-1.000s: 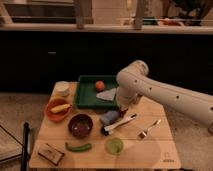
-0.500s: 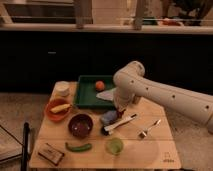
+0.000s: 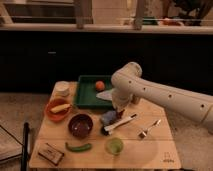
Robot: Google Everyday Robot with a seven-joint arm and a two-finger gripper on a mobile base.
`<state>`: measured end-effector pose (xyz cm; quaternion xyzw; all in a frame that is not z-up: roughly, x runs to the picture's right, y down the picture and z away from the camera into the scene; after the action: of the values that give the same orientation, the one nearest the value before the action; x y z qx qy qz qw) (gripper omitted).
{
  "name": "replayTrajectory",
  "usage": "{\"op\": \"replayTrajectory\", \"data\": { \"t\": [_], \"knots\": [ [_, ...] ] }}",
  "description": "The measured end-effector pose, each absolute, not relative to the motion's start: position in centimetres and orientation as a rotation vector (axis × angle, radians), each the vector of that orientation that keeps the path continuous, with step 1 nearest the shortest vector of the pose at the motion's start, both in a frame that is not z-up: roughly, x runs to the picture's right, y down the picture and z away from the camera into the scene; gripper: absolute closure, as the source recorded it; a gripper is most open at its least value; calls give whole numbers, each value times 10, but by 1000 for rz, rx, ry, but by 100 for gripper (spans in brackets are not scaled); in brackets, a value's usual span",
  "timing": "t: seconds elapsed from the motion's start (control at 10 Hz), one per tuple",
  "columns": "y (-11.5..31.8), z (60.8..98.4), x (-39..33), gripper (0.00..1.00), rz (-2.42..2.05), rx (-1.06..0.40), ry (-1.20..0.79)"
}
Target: Place grapes in plastic cup
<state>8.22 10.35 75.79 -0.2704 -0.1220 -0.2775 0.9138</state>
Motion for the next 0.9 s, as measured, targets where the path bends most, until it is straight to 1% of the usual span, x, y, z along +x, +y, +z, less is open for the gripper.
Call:
{"op": "replayTrajectory", "data": {
  "t": [0.4, 0.9],
  "knots": [
    [115, 744, 83, 90, -620, -565, -282],
    [140, 711, 76, 90, -758, -588, -351]
  ]
}}
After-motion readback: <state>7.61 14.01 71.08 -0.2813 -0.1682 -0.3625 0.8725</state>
